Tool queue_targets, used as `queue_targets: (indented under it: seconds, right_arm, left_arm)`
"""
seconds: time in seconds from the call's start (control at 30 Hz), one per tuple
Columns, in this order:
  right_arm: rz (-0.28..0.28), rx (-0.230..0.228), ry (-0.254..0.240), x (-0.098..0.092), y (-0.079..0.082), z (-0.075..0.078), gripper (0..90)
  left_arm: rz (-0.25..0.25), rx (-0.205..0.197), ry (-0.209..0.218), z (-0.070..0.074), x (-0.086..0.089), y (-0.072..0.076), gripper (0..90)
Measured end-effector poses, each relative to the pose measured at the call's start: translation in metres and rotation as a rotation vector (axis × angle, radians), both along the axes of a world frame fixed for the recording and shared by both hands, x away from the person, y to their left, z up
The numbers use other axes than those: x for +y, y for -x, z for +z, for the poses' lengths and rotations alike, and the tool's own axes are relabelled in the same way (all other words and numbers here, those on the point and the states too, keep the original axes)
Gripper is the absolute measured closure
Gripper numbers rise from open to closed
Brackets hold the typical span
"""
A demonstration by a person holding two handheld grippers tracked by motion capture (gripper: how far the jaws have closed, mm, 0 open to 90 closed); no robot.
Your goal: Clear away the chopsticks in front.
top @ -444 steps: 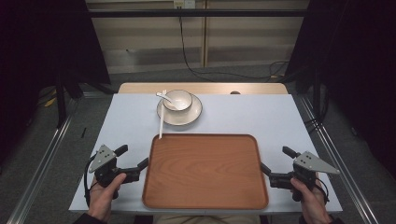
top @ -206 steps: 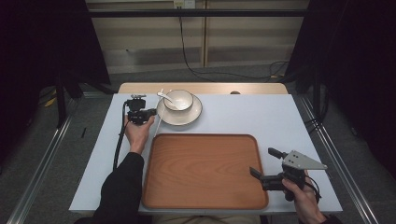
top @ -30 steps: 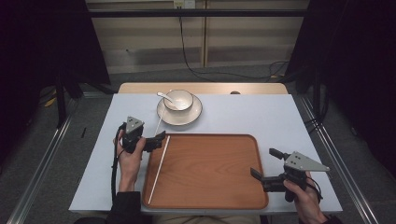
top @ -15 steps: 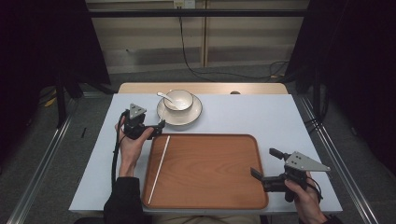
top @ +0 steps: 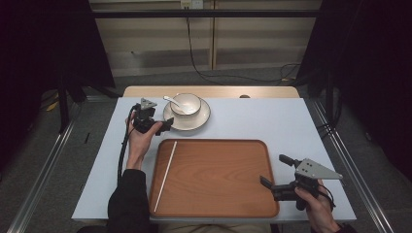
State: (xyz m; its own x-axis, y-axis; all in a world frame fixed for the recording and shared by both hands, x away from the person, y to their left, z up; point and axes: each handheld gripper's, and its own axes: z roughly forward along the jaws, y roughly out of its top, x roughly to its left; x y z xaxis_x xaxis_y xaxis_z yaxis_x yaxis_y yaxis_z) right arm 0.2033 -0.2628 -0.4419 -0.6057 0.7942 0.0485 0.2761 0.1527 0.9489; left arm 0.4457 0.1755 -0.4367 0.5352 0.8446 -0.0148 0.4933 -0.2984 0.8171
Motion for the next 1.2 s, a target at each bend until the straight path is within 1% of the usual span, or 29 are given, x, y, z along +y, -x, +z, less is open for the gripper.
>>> queue_targets:
  seconds: [0.07,0.1,0.13,0.17,0.2,0.33,0.37,0.4,0.43,0.47,0.5,0.53,0.57,0.6,0.63,0.7,0.73,0.77,0.8,0.83,0.87,0.9,0.93,0.97,1.0,1.03,1.1,1.13,1.2]
  right_arm:
    - [0.002,-0.001,0.001,0.0,0.0,0.0,0.4]
    - [0.001,-0.001,0.001,0.0,0.0,0.0,0.4]
    - [-0.001,0.0,0.0,0.0,0.0,0.0,0.4]
    - [-0.001,0.0,0.0,0.0,0.0,0.0,0.4]
    - [0.002,-0.001,0.0,0.0,0.0,0.0,0.4]
    - [0.001,0.0,0.0,0.0,0.0,0.0,0.4]
    - [0.002,0.001,0.001,0.0,0.0,0.0,0.4]
    - [0.001,0.0,0.0,0.0,0.0,0.0,0.4]
    - [0.001,0.0,0.0,0.0,0.0,0.0,0.4]
    - [0.004,0.003,-0.001,0.0,0.0,0.0,0.4]
    - [0.001,0.005,0.0,0.0,0.0,0.0,0.4]
    - [0.001,0.005,0.0,0.0,0.0,0.0,0.4]
    - [0.002,0.004,0.0,0.0,0.0,0.0,0.4]
    - [0.002,0.004,0.001,0.0,0.0,0.0,0.4]
    - [0.002,0.009,0.002,0.0,0.0,0.0,0.4]
    - [0.002,0.008,0.001,0.0,0.0,0.0,0.4]
    - [0.002,0.006,0.0,0.0,0.0,0.0,0.4]
    - [0.001,0.006,0.001,0.0,0.0,0.0,0.4]
    - [0.003,0.007,-0.001,0.0,0.0,0.0,0.4]
    - [0.003,0.008,-0.001,0.0,-0.001,-0.001,0.4]
    - [0.002,0.01,0.0,0.0,-0.001,-0.001,0.4]
    - [0.001,0.011,-0.001,0.0,0.0,-0.001,0.4]
    - [0.002,0.011,-0.001,0.0,0.0,-0.001,0.4]
    - [0.002,0.011,-0.001,0.0,0.0,-0.001,0.4]
    - [0.003,0.012,-0.001,0.0,0.0,-0.001,0.4]
    - [0.002,0.013,-0.001,0.0,-0.001,-0.001,0.4]
    - [0.002,0.014,0.0,0.0,-0.001,-0.001,0.4]
    - [0.002,0.014,-0.001,0.0,-0.001,-0.001,0.4]
    - [0.004,0.012,-0.001,-0.001,-0.001,-0.001,0.4]
  left_arm:
    - [-0.011,0.005,-0.012,0.001,-0.001,-0.008,9.6]
    - [-0.003,0.006,-0.001,0.001,-0.002,-0.009,9.5]
    - [-0.006,0.007,-0.015,0.002,-0.003,-0.011,9.5]
    - [0.002,0.008,-0.012,0.001,-0.005,-0.013,9.6]
    - [0.002,0.006,-0.029,0.001,-0.005,-0.014,10.7]
    - [0.036,0.001,-0.033,-0.004,-0.003,-0.019,20.6]
    - [0.023,0.014,-0.018,-0.005,-0.002,-0.02,24.3]
    - [0.031,0.038,-0.01,-0.009,-0.002,-0.022,32.1]
    - [0.031,0.038,-0.01,-0.009,-0.002,-0.022,34.3]
    - [0.022,0.043,-0.014,-0.011,-0.003,-0.023,34.3]
    - [0.021,0.052,-0.035,-0.012,-0.003,-0.024,38.8]
    - [0.014,0.05,-0.054,-0.014,-0.003,-0.024,38.8]
    - [0.016,0.049,-0.045,-0.015,-0.005,-0.024,42.0]
    - [0.017,0.049,-0.05,-0.016,-0.005,-0.025,47.7]
    - [0.0,0.051,-0.071,-0.017,-0.008,-0.026,55.7]
    - [-0.002,0.049,-0.076,-0.017,-0.008,-0.027,57.0]
    - [-0.002,0.053,-0.061,-0.017,-0.01,-0.027,60.0]
    - [-0.004,0.055,-0.073,-0.017,-0.011,-0.028,63.2]
    - [0.003,0.058,-0.072,-0.017,-0.012,-0.028,64.1]
    - [-0.007,0.076,-0.072,-0.017,-0.011,-0.03,66.7]
    - [-0.003,0.074,-0.057,-0.019,-0.012,-0.031,68.0]
    - [0.002,0.069,-0.076,-0.019,-0.012,-0.032,68.5]
    - [0.015,0.082,-0.054,-0.02,-0.014,-0.033,68.9]
    - [0.004,0.083,-0.061,-0.021,-0.013,-0.034,70.4]
    - [0.019,0.091,-0.066,-0.022,-0.015,-0.035,71.2]
    - [0.016,0.104,-0.058,-0.022,-0.014,-0.036,72.5]
    - [0.025,0.091,-0.079,-0.022,-0.014,-0.037,74.6]
    - [0.032,0.098,-0.062,-0.023,-0.015,-0.038,75.3]
    - [0.042,0.112,-0.063,-0.022,-0.014,-0.04,78.2]
